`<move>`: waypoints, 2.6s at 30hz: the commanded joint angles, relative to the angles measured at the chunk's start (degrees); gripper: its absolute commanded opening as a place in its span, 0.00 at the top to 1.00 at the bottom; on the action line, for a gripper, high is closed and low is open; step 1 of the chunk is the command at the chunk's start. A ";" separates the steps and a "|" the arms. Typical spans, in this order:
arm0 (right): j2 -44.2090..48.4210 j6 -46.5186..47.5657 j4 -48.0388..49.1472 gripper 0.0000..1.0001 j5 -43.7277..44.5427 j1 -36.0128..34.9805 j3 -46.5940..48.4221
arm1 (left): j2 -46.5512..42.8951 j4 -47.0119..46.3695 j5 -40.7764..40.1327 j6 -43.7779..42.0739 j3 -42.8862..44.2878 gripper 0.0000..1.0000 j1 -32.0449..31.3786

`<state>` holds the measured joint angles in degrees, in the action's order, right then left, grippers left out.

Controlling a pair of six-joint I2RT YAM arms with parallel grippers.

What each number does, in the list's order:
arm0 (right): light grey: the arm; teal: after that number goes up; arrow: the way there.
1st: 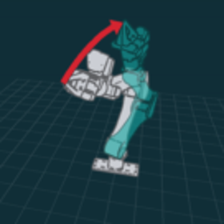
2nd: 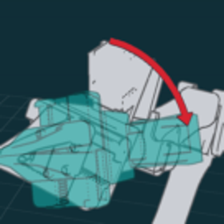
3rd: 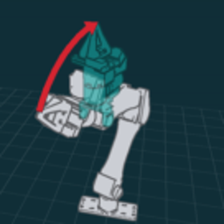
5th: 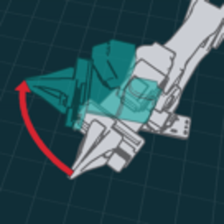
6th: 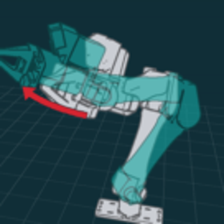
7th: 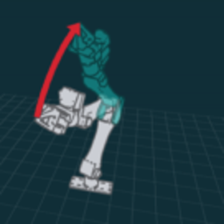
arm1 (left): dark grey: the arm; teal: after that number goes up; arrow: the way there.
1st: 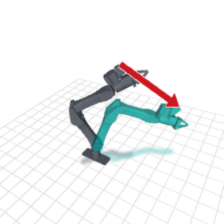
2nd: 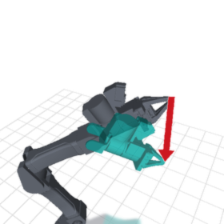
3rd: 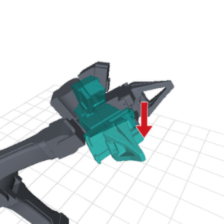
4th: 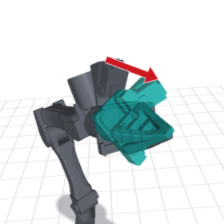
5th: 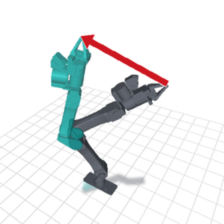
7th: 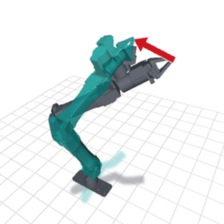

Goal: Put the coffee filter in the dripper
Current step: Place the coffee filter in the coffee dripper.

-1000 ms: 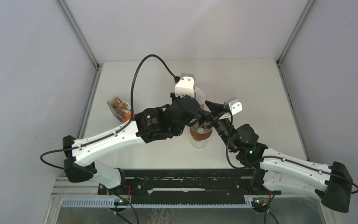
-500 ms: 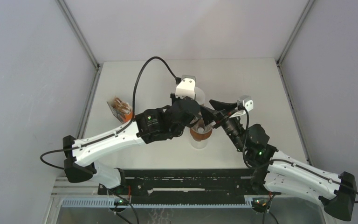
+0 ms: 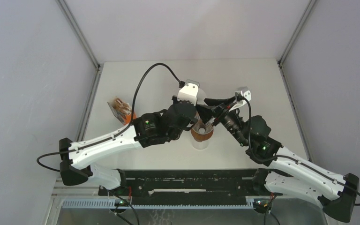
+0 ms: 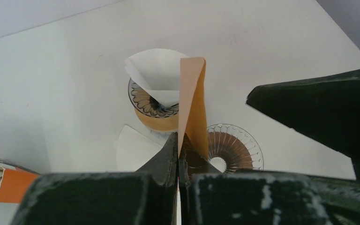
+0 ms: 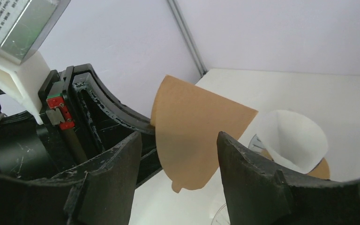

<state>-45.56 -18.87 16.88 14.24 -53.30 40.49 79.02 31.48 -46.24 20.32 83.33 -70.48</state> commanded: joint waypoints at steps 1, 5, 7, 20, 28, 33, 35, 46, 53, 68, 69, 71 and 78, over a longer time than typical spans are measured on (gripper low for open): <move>-1.37 -2.33 -2.97 0.32 -3.47 0.12 3.29 | -1.59 -2.57 0.99 -2.74 -0.12 1.00 0.26; -2.23 -2.57 -3.99 0.32 -3.18 0.21 3.91 | -1.67 -2.68 1.70 -3.43 -0.16 1.00 0.27; -2.69 -2.64 -4.73 0.32 -2.67 0.13 4.39 | -1.64 -2.62 2.08 -3.69 -0.23 1.00 0.24; -5.71 -3.16 -13.10 0.36 8.59 0.36 8.02 | -1.33 -2.04 1.78 -4.83 0.10 1.00 -0.27; -6.66 -0.60 -16.22 0.43 12.20 -1.27 9.98 | 0.31 1.31 -0.28 -3.14 2.67 1.00 -0.42; -8.20 1.61 -20.20 0.47 13.27 -2.52 12.89 | 1.48 4.54 0.77 0.41 5.35 1.00 -0.41; -8.71 2.01 -21.46 0.49 13.43 -2.83 13.65 | 1.12 4.64 1.72 2.11 5.44 1.00 -0.32; -14.76 2.36 -28.47 0.51 16.23 -4.80 18.39 | 0.07 3.56 5.57 9.81 4.80 1.00 0.17; -13.66 1.73 -35.51 0.61 17.73 -5.16 20.43 | -2.64 2.58 13.29 14.97 2.71 1.00 2.28; -16.74 -3.38 -66.81 0.87 9.81 -5.24 34.00 | -5.88 5.81 27.42 23.14 -1.26 1.00 3.30; -17.66 -3.96 -68.29 0.89 9.27 -5.28 34.50 | -5.97 6.07 27.47 23.49 -1.69 1.00 3.30; -19.16 -4.73 -70.21 0.90 7.98 -5.31 34.82 | -5.86 6.41 27.68 23.88 -2.49 1.00 3.33; -24.66 -4.76 -74.17 0.91 5.40 -4.12 35.88 | -4.77 6.61 28.49 23.83 -3.91 1.00 4.37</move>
<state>-67.99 -22.68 -52.93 21.82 -58.15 73.95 74.74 38.83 -18.94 43.27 80.40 -67.20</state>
